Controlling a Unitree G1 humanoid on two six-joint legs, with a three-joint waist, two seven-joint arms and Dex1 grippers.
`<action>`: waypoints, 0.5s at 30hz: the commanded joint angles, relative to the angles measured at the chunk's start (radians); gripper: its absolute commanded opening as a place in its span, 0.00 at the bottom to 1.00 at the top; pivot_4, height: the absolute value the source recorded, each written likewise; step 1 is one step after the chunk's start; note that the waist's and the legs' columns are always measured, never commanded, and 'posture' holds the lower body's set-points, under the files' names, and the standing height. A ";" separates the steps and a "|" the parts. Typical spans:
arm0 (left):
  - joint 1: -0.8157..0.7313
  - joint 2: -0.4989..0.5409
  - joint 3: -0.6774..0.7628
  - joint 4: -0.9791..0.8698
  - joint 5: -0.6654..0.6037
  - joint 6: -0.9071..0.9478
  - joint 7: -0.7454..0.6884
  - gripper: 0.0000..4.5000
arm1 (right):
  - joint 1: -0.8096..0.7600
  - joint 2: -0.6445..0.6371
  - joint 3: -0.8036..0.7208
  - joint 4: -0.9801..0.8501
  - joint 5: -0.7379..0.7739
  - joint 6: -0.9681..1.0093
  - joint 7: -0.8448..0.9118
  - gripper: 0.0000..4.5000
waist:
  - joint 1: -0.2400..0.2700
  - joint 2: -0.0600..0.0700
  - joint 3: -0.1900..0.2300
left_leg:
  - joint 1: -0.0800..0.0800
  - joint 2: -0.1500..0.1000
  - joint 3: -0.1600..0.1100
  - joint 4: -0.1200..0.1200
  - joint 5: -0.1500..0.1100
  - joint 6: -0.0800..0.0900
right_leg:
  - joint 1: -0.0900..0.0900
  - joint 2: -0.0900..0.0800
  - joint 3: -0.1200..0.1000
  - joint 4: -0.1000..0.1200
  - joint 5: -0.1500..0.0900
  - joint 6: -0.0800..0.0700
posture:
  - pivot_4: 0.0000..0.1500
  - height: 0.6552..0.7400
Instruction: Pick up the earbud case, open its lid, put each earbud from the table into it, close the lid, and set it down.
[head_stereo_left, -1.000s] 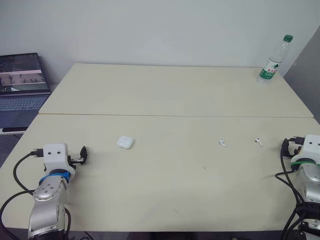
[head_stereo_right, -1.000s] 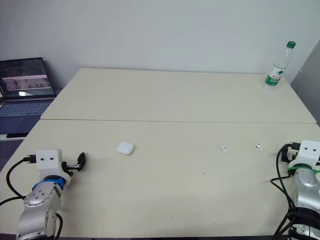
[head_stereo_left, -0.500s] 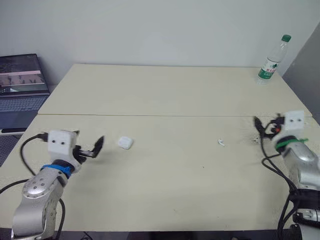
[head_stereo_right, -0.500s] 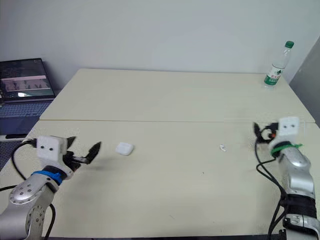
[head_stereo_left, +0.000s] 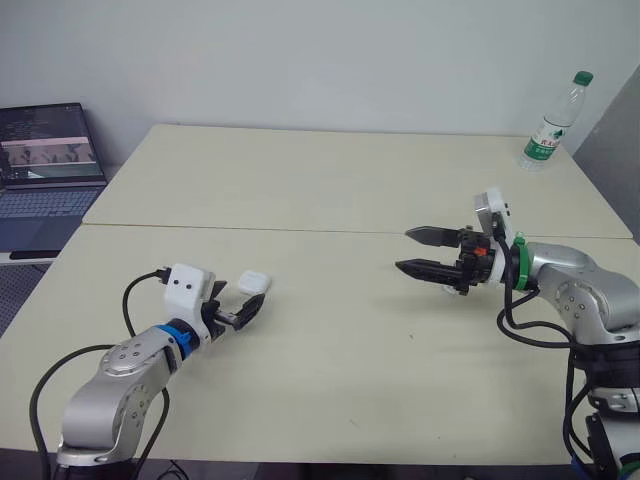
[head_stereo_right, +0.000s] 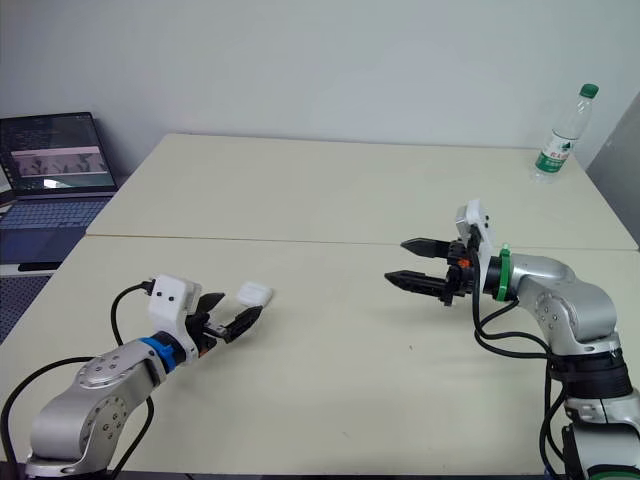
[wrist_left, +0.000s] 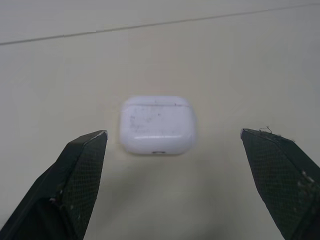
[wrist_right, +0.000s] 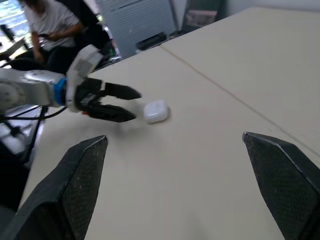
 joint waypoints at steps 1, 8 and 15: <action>-0.031 -0.005 -0.012 0.008 0.022 -0.022 0.002 0.99 | -0.028 -0.026 0.018 -0.052 0.027 0.026 0.064 1.00 | 0.000 0.000 0.000 | 0.000 0.000 0.000 0.000 0.000 0.000 | 0.000 0.000 0.000 0.000 0.000 0.000 | 1.00 1.00; -0.069 -0.028 -0.053 0.097 0.048 -0.057 -0.026 0.99 | -0.039 -0.017 0.030 -0.097 0.029 0.021 0.084 1.00 | 0.002 0.000 0.000 | -0.001 0.000 0.000 0.000 0.000 0.000 | 0.000 -0.001 0.000 0.000 0.000 0.000 | 1.00 1.00; -0.102 -0.022 -0.069 0.168 0.094 -0.115 -0.045 0.95 | -0.048 -0.011 0.019 -0.109 0.026 0.015 0.063 1.00 | 0.002 0.000 0.000 | -0.001 0.000 0.000 0.001 0.000 0.000 | 0.000 -0.001 0.000 0.000 0.000 0.000 | 1.00 1.00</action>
